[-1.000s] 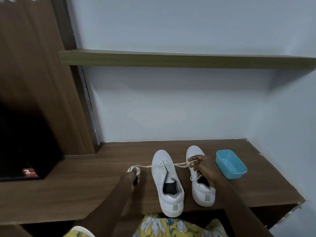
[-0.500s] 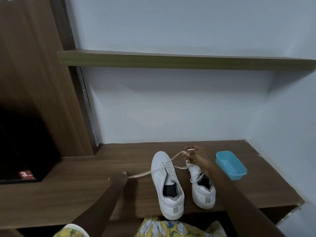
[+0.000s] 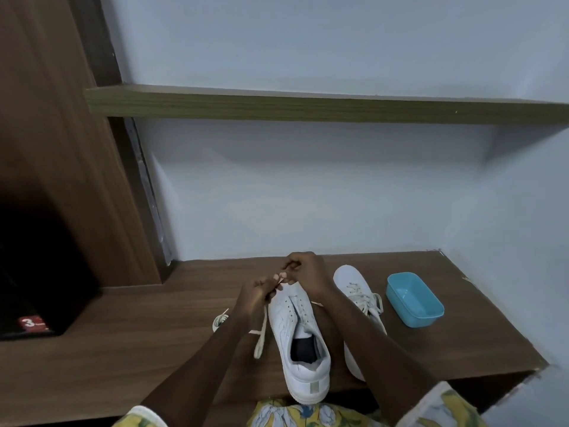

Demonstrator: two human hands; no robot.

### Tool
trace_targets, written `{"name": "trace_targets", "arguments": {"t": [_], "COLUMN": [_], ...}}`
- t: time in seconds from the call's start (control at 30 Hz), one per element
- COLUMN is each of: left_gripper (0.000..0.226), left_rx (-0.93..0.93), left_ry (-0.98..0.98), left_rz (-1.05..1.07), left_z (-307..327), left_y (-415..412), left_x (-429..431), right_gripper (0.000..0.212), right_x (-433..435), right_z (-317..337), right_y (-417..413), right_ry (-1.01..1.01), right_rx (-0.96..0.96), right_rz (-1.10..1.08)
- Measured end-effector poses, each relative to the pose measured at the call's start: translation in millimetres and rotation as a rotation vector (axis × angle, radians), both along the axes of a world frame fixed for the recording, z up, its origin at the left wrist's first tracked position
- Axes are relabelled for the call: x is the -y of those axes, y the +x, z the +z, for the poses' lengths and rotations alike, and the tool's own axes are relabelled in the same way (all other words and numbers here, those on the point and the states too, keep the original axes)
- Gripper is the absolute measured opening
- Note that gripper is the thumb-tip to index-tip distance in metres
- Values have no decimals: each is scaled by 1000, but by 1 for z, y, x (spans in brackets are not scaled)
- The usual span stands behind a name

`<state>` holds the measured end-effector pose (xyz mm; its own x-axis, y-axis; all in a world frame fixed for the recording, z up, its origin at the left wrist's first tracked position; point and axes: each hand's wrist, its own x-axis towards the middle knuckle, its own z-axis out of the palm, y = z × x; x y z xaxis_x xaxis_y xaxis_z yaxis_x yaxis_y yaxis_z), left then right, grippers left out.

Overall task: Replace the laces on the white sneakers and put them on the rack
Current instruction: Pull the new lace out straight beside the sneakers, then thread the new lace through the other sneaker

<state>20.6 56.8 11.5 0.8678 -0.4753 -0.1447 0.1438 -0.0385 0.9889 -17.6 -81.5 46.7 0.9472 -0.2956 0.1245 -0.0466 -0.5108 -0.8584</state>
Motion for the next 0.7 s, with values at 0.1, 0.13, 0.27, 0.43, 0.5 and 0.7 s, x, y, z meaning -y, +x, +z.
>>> {"name": "trace_targets", "arguments": {"t": [0.1, 0.13, 0.27, 0.43, 0.5, 0.7], "left_gripper": [19, 25, 31, 45, 47, 16], "left_rx": [30, 66, 198, 267, 220, 228], "left_ry": [133, 213, 548, 635, 639, 695], "left_rz": [38, 70, 145, 85, 63, 30], "left_z": [-1, -3, -26, -57, -67, -77], "left_y": [8, 12, 24, 28, 30, 31], "left_x": [-1, -1, 5, 15, 18, 24], "right_gripper": [12, 16, 21, 29, 30, 33], "right_x": [5, 7, 19, 11, 8, 7], "right_z": [-12, -16, -51, -86, -96, -115], "right_y": [3, 5, 18, 15, 16, 24], "right_ry": [196, 246, 85, -385, -496, -551], "right_rx": [-14, -23, -210, -403, -460, -522], "right_rz": [-80, -138, -312, -174, -162, -132]}}
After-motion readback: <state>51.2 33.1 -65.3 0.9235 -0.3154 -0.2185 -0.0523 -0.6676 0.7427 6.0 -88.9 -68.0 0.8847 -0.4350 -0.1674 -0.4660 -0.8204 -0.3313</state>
